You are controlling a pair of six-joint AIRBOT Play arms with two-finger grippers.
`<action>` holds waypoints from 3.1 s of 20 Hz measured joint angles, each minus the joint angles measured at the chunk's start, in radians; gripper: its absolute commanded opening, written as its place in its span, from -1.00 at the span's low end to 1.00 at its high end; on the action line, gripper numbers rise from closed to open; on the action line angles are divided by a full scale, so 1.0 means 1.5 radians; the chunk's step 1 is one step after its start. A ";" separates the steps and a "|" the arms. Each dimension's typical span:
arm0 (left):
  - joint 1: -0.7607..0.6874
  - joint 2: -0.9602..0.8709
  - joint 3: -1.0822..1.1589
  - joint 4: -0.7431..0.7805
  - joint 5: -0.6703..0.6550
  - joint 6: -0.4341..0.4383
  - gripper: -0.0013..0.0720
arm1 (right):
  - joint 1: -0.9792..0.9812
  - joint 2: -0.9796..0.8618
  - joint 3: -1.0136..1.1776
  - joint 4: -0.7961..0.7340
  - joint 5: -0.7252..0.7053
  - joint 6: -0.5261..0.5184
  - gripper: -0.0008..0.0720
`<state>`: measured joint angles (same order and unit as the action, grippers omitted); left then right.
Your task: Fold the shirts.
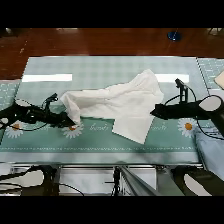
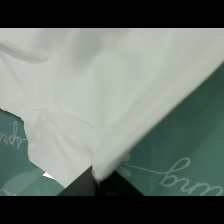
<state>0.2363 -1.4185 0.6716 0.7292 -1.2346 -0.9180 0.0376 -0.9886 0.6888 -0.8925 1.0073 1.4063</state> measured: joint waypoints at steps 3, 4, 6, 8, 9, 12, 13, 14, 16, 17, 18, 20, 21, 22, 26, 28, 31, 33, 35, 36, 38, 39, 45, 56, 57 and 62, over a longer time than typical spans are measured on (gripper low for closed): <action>0.029 0.092 0.055 -0.059 -0.067 -0.006 -0.88 | 0.000 0.038 0.097 -0.019 0.019 -0.001 -0.93; 0.046 0.128 0.081 -0.086 -0.075 -0.013 -0.88 | 0.000 0.053 0.144 -0.032 0.021 0.003 -0.93; 0.096 0.216 0.156 -0.145 -0.106 -0.032 -0.88 | 0.000 0.080 0.248 -0.071 0.028 0.021 -0.93; 0.147 0.292 0.243 -0.183 -0.104 -0.066 -0.88 | 0.000 0.099 0.364 -0.121 0.031 0.039 -0.93; 0.166 0.326 0.288 -0.200 -0.096 -0.082 -0.88 | 0.000 0.105 0.422 -0.148 0.031 0.048 -0.93; 0.210 0.410 0.421 -0.225 -0.034 -0.130 -0.88 | 0.000 0.115 0.594 -0.232 0.032 0.073 -0.93; 0.218 0.432 0.460 -0.229 -0.013 -0.141 -0.88 | 0.000 0.117 0.648 -0.257 0.031 0.080 -0.93; 0.225 0.450 0.499 -0.236 0.013 -0.147 -0.88 | 0.000 0.118 0.694 -0.278 0.032 0.088 -0.93; 0.233 0.480 0.580 -0.239 0.051 -0.163 -0.88 | 0.000 0.120 0.776 -0.307 0.032 0.100 -0.93; 0.235 0.491 0.615 -0.241 0.062 -0.173 -0.88 | 0.000 0.120 0.814 -0.316 0.035 0.107 -0.93; 0.237 0.503 0.651 -0.241 0.070 -0.185 -0.88 | 0.000 0.121 0.845 -0.325 0.045 0.112 -0.93; 0.239 0.525 0.712 -0.228 0.083 -0.212 -0.88 | 0.000 0.128 0.890 -0.335 0.074 0.123 -0.93; 0.240 0.536 0.741 -0.210 0.087 -0.231 -0.88 | 0.000 0.135 0.905 -0.340 0.092 0.127 -0.93; 0.240 0.548 0.772 -0.183 0.087 -0.255 -0.88 | 0.000 0.143 0.916 -0.347 0.108 0.135 -0.93; 0.241 0.569 0.866 -0.058 0.018 -0.358 -0.88 | 0.000 0.164 0.936 -0.388 0.214 0.159 -0.93; 0.241 0.570 0.879 -0.014 -0.065 -0.394 -0.88 | 0.000 0.161 0.939 -0.412 0.288 0.160 -0.93; 0.241 0.566 0.842 0.025 -0.197 -0.417 -0.88 | 0.000 0.132 0.935 -0.439 0.412 0.130 -0.93; 0.241 0.566 0.778 0.038 -0.270 -0.414 -0.88 | 0.000 0.109 0.906 -0.447 0.478 0.113 -0.93; 0.241 0.566 0.693 0.046 -0.315 -0.396 -0.88 | 0.000 0.084 0.849 -0.448 0.513 0.100 -0.93; 0.241 0.566 0.645 0.050 -0.323 -0.386 -0.88 | 0.001 0.070 0.811 -0.450 0.519 0.089 -0.93; 0.241 0.565 0.534 0.058 -0.323 -0.365 -0.88 | 0.002 0.045 0.731 -0.459 0.505 0.070 -0.93; 0.241 0.563 0.474 0.059 -0.306 -0.356 -0.88 | 0.002 0.030 0.698 -0.467 0.478 0.062 -0.93; 0.213 0.491 0.232 0.064 -0.142 -0.271 -0.88 | 0.002 -0.107 0.612 -0.470 0.233 0.036 -0.93; -0.021 0.230 0.183 0.058 0.296 -0.187 -0.88 | 0.002 -0.302 0.598 -0.427 -0.002 0.034 -0.93; -0.033 0.214 0.183 0.057 0.334 -0.185 -0.88 | 0.002 -0.312 0.598 -0.425 -0.026 0.035 -0.93; -0.064 0.142 0.184 0.056 0.476 -0.181 -0.88 | 0.002 -0.368 0.597 -0.421 -0.088 0.040 -0.93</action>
<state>0.1410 -1.2053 0.9470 0.8131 -0.5205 -1.1896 0.0399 -1.5406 1.5848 -1.5246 0.8749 1.4666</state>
